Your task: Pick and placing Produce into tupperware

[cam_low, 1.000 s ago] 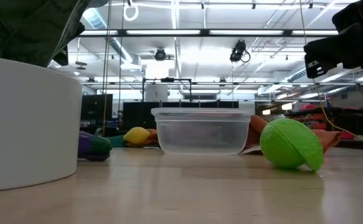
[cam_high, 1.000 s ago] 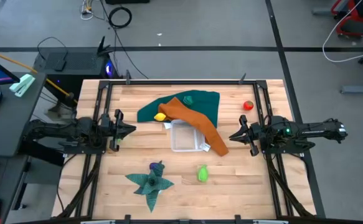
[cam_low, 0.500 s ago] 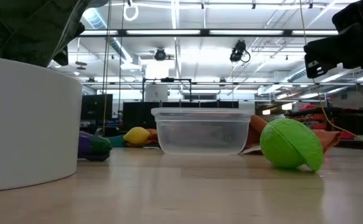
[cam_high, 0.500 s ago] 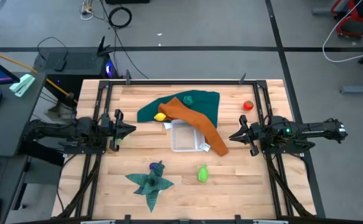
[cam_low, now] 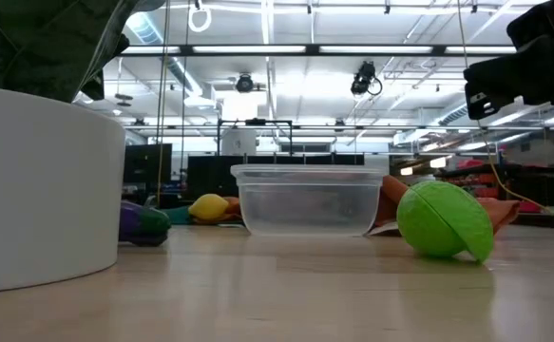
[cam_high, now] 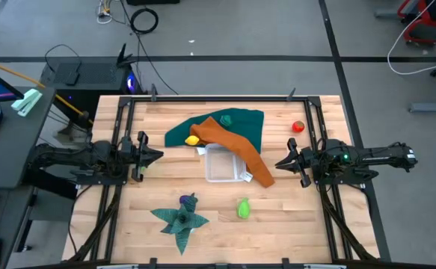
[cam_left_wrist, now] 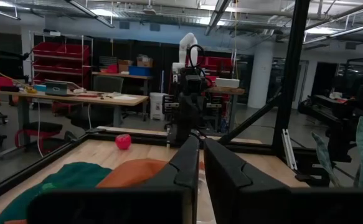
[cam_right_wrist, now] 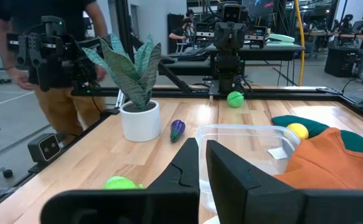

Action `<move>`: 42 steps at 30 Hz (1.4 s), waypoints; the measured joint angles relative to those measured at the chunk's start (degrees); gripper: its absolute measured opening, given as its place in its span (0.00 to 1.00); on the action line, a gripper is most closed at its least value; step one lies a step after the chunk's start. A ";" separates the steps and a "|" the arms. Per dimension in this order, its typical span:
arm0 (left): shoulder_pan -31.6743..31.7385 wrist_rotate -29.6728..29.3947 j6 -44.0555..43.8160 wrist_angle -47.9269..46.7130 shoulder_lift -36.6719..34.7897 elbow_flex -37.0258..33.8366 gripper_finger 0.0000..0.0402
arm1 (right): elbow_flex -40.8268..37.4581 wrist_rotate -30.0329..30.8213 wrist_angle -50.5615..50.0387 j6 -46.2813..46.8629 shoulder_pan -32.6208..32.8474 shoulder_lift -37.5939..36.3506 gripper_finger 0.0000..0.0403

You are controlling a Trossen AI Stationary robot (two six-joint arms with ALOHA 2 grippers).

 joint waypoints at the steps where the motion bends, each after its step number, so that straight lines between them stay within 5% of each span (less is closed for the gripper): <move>1: 0.00 -0.01 0.00 0.01 -0.01 -0.01 0.07 | -0.02 -0.01 0.00 0.00 -0.02 -0.01 0.00; 42: 0.00 -0.01 0.02 0.00 0.00 0.00 0.09 | -0.02 0.00 -0.01 0.01 0.00 -0.02 0.00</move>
